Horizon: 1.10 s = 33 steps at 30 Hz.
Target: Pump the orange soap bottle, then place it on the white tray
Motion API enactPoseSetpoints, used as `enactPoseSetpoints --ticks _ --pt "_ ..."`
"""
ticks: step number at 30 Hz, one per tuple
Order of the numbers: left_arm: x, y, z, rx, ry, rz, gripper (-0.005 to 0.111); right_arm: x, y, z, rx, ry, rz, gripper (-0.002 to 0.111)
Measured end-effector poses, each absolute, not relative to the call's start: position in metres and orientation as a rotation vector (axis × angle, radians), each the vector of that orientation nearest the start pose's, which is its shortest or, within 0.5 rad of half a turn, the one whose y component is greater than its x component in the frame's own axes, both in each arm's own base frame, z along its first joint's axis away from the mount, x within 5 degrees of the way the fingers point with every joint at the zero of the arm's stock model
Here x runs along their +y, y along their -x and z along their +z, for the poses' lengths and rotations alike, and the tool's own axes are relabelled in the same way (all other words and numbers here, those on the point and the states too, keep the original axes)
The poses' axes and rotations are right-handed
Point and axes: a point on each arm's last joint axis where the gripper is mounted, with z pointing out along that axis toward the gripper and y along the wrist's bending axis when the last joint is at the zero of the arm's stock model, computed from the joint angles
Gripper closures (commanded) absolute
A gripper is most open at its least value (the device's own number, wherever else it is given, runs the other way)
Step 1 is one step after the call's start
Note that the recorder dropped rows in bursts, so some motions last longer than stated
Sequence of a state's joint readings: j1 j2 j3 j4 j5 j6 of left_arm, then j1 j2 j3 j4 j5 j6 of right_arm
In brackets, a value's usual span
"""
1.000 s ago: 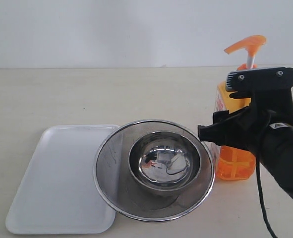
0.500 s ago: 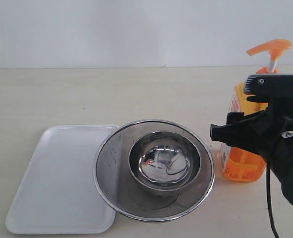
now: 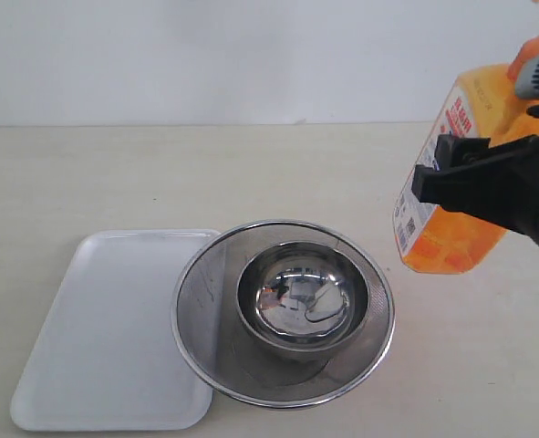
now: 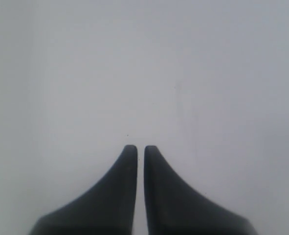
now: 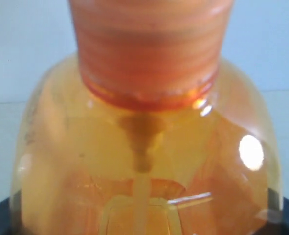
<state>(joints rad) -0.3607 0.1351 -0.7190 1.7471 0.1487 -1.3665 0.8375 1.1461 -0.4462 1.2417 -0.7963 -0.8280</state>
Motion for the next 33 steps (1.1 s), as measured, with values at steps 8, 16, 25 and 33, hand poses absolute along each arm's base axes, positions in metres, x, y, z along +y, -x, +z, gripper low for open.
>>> enactPoseSetpoints --ticks 8,16,25,33 --pt "0.021 0.017 0.430 0.862 -0.189 0.084 0.102 0.108 -0.179 0.263 1.801 0.015 0.108 0.109" --pt "0.021 0.017 0.430 0.862 -0.189 0.084 0.102 0.117 -0.186 0.288 1.853 0.026 0.100 0.109" --pt "0.021 0.017 0.430 0.862 -0.189 0.084 0.102 0.122 -0.189 0.307 1.889 0.058 0.079 0.109" --pt "0.021 0.017 0.430 0.862 -0.189 0.084 0.102 0.126 -0.189 0.313 1.892 0.102 0.103 0.109"
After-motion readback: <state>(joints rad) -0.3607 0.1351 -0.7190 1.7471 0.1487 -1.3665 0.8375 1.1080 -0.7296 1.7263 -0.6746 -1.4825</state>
